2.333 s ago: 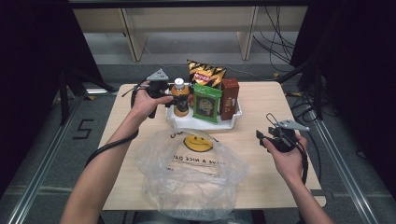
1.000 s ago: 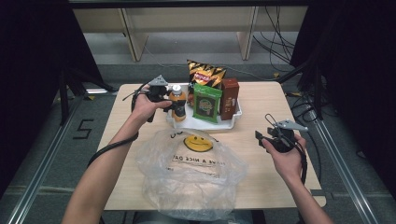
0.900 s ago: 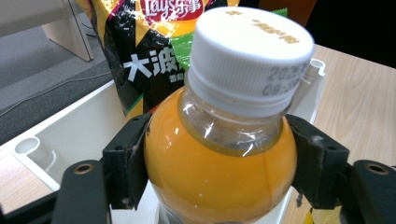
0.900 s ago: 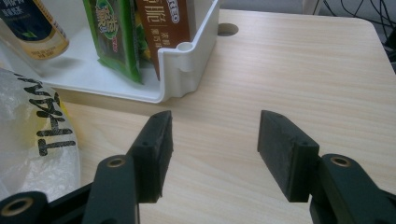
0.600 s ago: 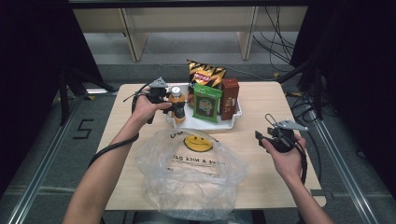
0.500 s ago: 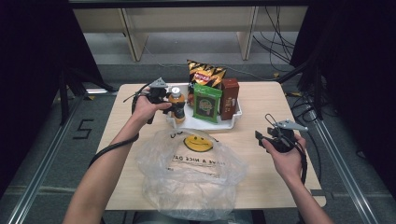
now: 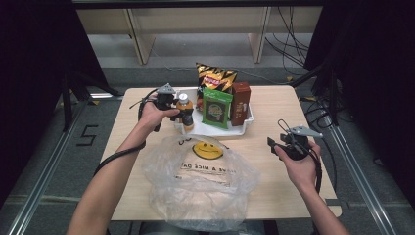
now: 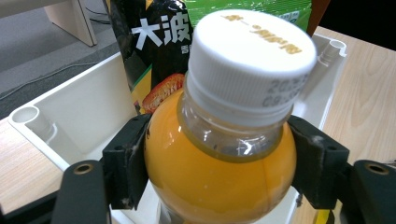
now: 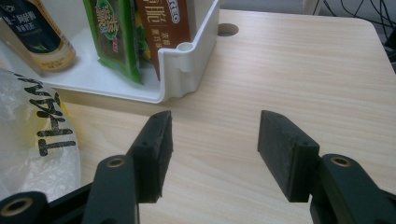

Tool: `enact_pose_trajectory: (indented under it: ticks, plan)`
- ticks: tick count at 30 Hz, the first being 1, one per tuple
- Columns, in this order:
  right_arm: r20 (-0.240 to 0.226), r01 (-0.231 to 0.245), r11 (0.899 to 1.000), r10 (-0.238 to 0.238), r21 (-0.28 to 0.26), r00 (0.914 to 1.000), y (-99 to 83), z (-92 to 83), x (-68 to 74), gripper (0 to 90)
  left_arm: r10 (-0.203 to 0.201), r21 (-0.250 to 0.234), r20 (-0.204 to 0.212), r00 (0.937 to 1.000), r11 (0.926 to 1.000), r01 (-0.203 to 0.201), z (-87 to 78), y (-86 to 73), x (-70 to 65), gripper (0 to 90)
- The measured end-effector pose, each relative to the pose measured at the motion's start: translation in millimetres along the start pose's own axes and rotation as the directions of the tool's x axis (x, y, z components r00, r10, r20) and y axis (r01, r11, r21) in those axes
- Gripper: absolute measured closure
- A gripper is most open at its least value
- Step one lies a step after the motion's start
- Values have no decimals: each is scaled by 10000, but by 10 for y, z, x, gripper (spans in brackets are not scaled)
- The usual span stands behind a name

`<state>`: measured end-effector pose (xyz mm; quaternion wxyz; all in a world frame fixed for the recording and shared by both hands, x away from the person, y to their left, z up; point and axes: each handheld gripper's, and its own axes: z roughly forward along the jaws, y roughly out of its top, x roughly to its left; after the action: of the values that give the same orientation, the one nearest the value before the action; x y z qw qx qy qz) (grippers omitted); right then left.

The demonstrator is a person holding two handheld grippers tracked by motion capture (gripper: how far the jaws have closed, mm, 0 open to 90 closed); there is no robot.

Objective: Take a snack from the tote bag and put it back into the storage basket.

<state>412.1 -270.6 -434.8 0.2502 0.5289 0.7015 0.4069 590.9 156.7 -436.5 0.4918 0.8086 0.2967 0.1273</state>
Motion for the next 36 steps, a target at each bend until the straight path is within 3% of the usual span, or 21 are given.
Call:
enact_pose_trajectory:
  ticks: [10, 15, 17, 21, 24, 25, 34, 35, 36]
  plan:
    - [-10, 62, 10000, -62, 9, 10000, -4, 8, -2, 456, -141, 228, -109, 9998, 9996, 143, 27, -39, 11, 298]
    - [21, 32, 10000, -32, 69, 10000, 0, -2, 2, 455, -514, -34, -208, 9985, 9987, 514, 28, -35, 4, 291]
    - [10, 62, 10000, -63, 60, 10000, -4, 3, -1, 454, -774, -271, -247, 9967, 9967, 768, 4, 3, -9, 229]
    - [-46, -74, 10000, 75, 18, 10000, 0, 7, 15, 454, -892, -503, -585, 9943, 9950, 863, -86, 72, -36, 155]
    - [-77, -44, 10000, 43, -71, 10000, -4, 11, 18, 454, -992, -524, -797, 9919, 9941, 952, -159, 61, -60, 155]
    - [-44, -439, 9990, 439, -44, 9990, -7, 6, 57, 454, -945, -461, -832, 9920, 9948, 909, -188, 50, -70, 154]
    - [27, -428, 9991, 428, -21, 9991, -8, 11, 55, 454, -1254, -716, -1269, 9840, 9905, 1170, -586, -136, -178, 152]
    - [-61, -45, 10000, 44, -72, 10000, -4, 18, 17, 454, -1307, -715, -1298, 9829, 9899, 1222, -637, -168, -197, 153]
    - [73, -55, 10000, 55, 4, 10000, -4, 12, 25, 454, -1300, -655, -1359, 9822, 9904, 1221, -691, -202, -218, 152]
